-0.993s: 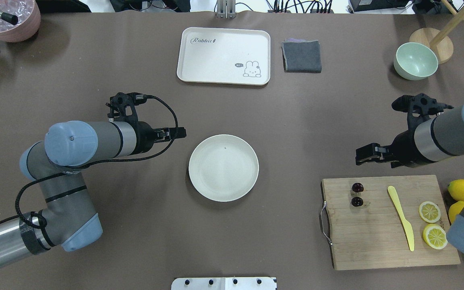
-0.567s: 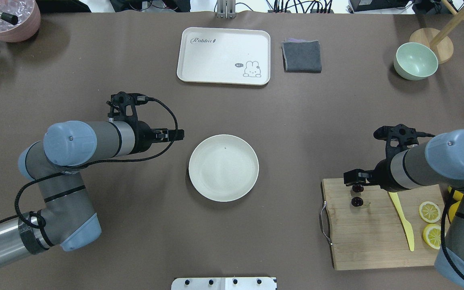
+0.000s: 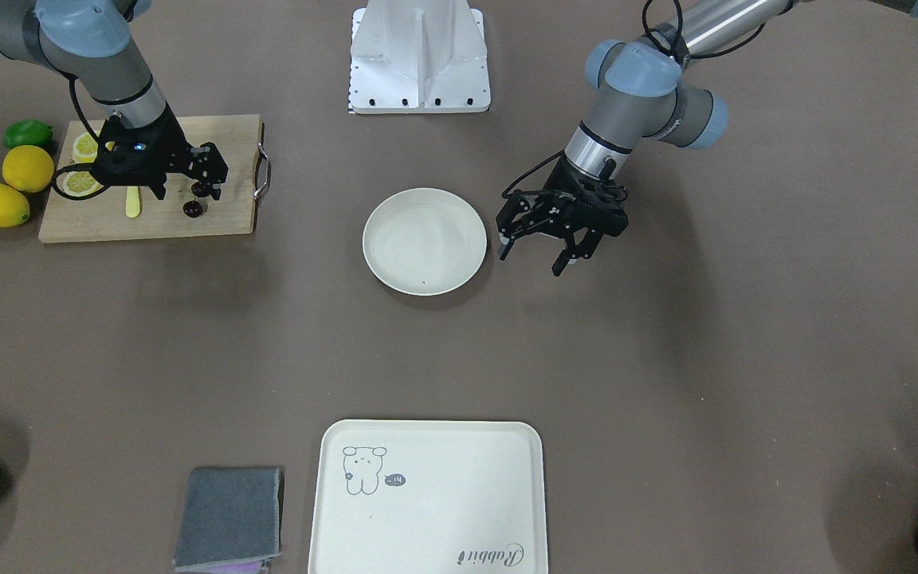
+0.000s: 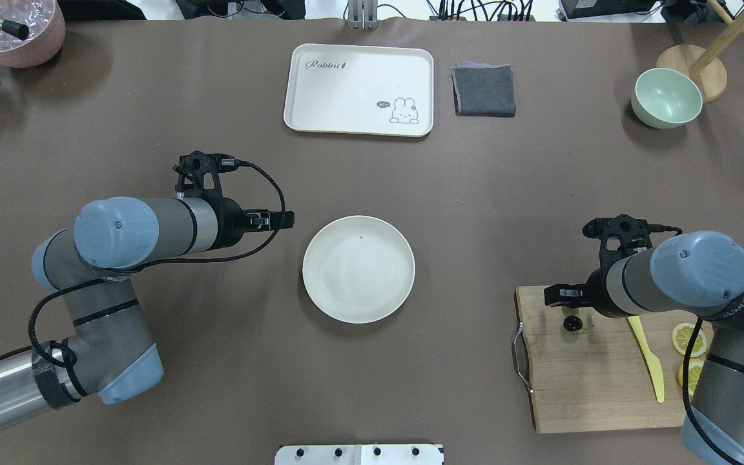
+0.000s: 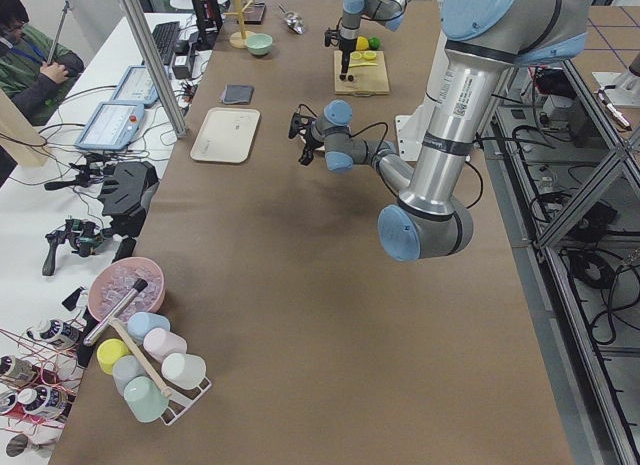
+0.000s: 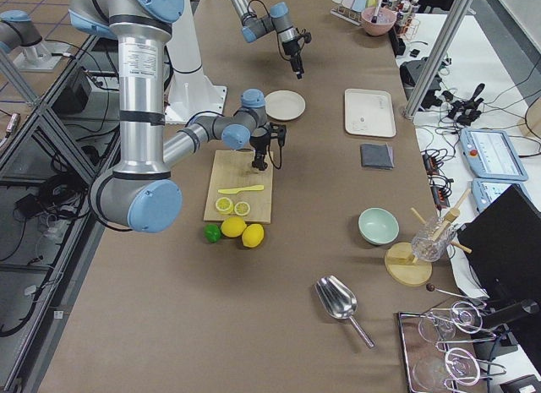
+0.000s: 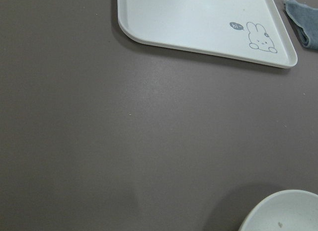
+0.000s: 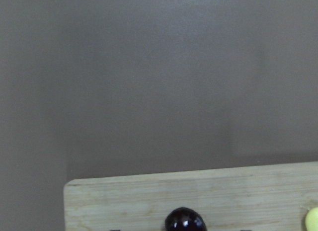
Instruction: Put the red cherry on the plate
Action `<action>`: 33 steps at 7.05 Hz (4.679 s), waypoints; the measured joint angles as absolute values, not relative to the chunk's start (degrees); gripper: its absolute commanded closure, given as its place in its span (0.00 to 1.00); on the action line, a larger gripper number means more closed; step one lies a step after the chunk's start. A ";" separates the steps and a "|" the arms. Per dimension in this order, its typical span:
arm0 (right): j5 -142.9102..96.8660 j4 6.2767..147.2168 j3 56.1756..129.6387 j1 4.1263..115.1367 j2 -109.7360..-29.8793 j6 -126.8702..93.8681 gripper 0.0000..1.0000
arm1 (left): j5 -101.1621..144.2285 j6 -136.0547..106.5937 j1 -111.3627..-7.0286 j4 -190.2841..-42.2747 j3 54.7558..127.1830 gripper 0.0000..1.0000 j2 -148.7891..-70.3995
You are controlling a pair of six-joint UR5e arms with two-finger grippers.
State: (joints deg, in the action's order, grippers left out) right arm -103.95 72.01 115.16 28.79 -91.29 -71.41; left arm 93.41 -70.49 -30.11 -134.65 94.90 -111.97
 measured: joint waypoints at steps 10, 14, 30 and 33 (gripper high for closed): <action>-105.94 72.33 115.54 31.27 -84.08 -71.86 1.00 | 93.49 -70.38 -30.39 -134.65 94.66 0.02 -112.06; -105.01 72.74 109.43 29.90 -68.37 -76.27 1.00 | 93.68 -69.84 -34.11 -134.70 92.11 0.02 -112.02; -120.52 97.12 107.56 48.84 -56.98 -62.20 0.00 | 123.19 -13.15 -74.82 -119.32 90.47 0.02 -96.16; -129.24 101.36 112.41 65.61 -73.03 -33.48 0.00 | 126.27 -4.27 -85.04 -111.81 90.34 0.02 -94.08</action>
